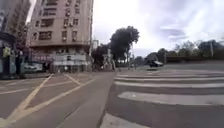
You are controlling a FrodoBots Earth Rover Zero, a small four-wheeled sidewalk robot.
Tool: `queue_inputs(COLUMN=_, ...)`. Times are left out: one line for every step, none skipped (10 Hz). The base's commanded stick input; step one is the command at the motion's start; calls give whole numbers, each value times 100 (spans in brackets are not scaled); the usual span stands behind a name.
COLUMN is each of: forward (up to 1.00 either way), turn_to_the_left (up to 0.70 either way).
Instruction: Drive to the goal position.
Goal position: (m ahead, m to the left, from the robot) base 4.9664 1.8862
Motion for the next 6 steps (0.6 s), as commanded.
queue_inputs(forward=70, turn_to_the_left=0)
queue_inputs(forward=70, turn_to_the_left=0)
queue_inputs(forward=70, turn_to_the_left=0)
queue_inputs(forward=70, turn_to_the_left=0)
queue_inputs(forward=70, turn_to_the_left=0)
queue_inputs(forward=70, turn_to_the_left=0)
